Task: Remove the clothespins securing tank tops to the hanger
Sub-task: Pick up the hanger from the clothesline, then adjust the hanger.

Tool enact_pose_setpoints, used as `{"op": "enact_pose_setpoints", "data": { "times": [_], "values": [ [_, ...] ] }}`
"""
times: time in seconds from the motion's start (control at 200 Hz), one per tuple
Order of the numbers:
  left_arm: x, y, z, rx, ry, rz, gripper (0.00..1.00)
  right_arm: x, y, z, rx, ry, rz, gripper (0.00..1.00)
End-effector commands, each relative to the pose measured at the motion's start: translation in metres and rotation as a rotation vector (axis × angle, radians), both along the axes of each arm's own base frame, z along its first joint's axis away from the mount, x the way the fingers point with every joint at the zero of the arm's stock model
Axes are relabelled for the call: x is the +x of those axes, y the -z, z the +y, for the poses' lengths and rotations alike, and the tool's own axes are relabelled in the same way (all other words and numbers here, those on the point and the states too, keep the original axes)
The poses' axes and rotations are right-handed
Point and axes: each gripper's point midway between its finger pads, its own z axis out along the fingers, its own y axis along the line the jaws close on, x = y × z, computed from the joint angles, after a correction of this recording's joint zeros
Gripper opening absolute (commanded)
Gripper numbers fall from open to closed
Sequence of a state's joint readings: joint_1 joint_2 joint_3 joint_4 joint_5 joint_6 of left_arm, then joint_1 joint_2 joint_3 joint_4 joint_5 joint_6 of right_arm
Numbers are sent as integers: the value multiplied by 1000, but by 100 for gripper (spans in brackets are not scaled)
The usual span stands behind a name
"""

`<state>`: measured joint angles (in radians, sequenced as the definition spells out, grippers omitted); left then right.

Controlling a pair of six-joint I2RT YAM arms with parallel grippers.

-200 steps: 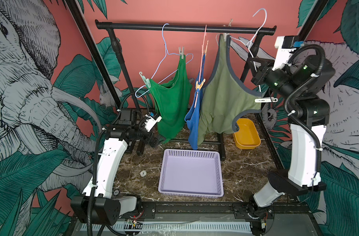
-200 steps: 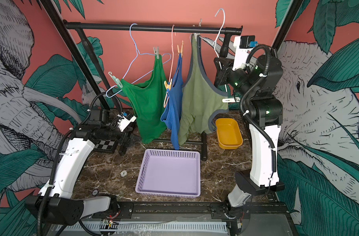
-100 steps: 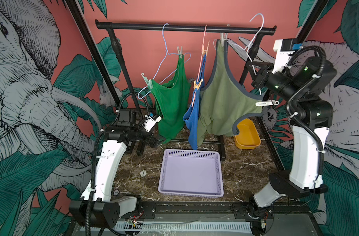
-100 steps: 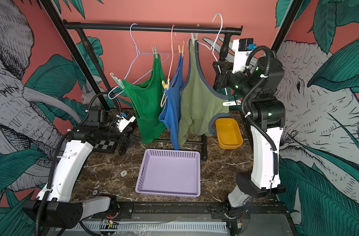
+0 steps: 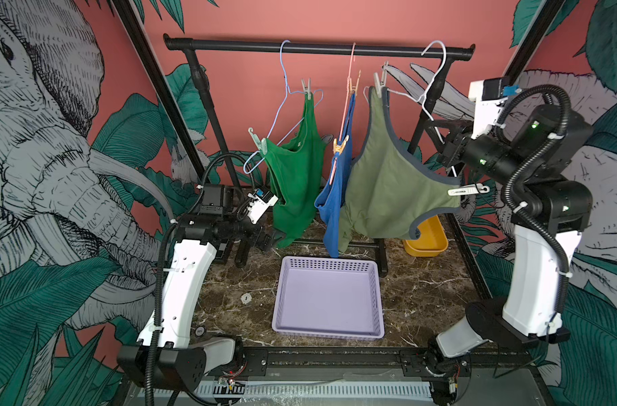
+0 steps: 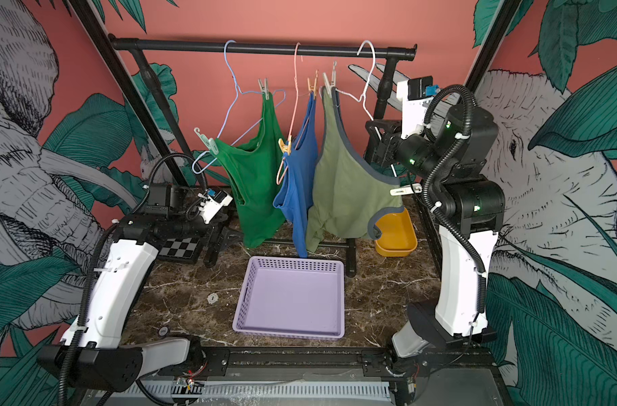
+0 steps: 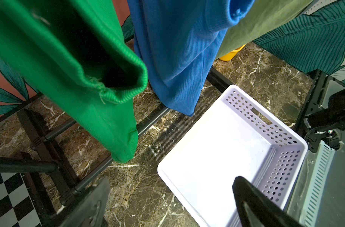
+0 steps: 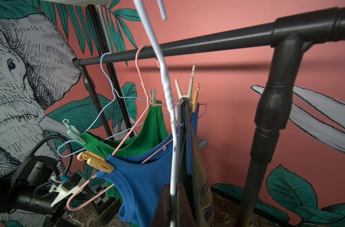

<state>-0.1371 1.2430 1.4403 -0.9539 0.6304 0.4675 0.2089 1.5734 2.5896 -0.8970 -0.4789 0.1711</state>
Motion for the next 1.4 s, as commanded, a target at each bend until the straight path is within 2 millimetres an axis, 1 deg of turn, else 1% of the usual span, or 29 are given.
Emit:
{"op": "enact_pose_setpoints", "data": {
  "times": [0.0,0.105,0.19,0.32,0.525,0.705,0.825,0.935,1.125,1.235,1.395],
  "values": [
    [-6,-10,-3,-10,21,-10,99,-41,-33,-5,-3,-17,-140,0],
    [-8,-11,-3,-6,22,-7,99,-54,-43,-7,5,-24,-181,0],
    [-11,-9,-2,-2,28,-5,99,-67,-56,-9,24,-29,-226,0],
    [-14,-7,-1,3,26,-3,99,-80,-74,-12,61,-35,-285,0],
    [-21,-6,-1,10,36,-4,99,-100,-97,-17,100,-36,-372,0],
    [-26,-8,-1,11,48,-12,99,-125,-118,-27,143,-10,-456,0],
    [-29,-10,-3,-6,55,-8,99,-147,-129,-32,170,-15,-504,0],
    [-31,-11,-4,-12,61,-9,99,-164,-134,-34,186,-29,-525,0],
    [-37,-13,-4,-8,75,-15,99,-186,-136,-33,211,-78,-527,0],
    [-47,-16,-3,8,101,-26,99,-197,-134,-31,219,-110,-519,0],
    [-60,-25,0,33,124,-67,99,-214,-133,-27,242,-176,-500,0]
  ]
}}
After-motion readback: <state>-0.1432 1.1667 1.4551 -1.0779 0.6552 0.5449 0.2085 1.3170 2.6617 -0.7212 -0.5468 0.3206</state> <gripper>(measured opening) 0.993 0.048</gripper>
